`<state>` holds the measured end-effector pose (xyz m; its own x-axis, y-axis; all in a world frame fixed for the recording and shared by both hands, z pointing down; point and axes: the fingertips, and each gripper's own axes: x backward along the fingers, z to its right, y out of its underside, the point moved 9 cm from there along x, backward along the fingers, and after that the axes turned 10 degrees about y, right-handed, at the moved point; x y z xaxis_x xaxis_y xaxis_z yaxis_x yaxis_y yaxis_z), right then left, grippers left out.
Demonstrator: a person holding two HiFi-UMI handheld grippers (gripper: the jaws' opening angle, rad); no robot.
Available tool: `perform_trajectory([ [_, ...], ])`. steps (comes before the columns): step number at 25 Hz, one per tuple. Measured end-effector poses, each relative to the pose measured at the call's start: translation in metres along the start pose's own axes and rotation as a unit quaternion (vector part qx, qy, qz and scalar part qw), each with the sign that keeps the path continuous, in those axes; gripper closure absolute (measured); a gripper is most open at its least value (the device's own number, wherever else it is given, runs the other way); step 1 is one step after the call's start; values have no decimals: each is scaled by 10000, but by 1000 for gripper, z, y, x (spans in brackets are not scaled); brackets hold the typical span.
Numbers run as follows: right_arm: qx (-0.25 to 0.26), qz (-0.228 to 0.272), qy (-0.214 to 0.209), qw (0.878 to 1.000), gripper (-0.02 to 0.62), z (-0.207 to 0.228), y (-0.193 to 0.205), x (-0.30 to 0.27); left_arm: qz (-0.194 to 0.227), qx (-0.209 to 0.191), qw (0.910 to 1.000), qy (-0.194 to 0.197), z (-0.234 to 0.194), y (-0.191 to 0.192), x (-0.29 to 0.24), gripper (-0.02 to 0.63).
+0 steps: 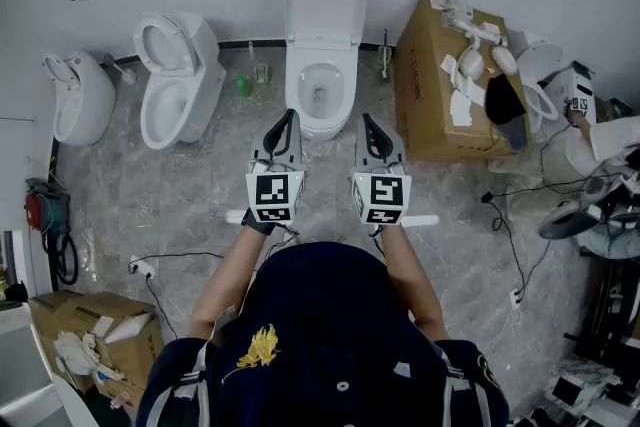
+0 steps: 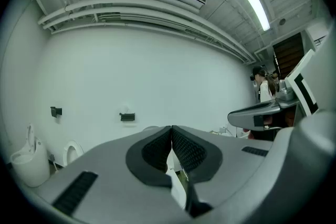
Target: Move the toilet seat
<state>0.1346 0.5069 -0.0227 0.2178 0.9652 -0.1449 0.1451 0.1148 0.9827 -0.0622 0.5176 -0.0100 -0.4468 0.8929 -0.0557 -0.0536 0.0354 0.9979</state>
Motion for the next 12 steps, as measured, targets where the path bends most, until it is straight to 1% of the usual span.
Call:
perform_trajectory([
  [3,11,10,5,10000,569,-8,-1,-5,-70,-17,10000,5,-8,8,1,588],
  [6,6,24,40,10000,569,-17,-3,-6,-27,-22,10000,82,-16,8,4,588],
  [12,-79,45,214,9997,569,-35,-4,-4,-46,0,9999,149,-35,11,18,588],
])
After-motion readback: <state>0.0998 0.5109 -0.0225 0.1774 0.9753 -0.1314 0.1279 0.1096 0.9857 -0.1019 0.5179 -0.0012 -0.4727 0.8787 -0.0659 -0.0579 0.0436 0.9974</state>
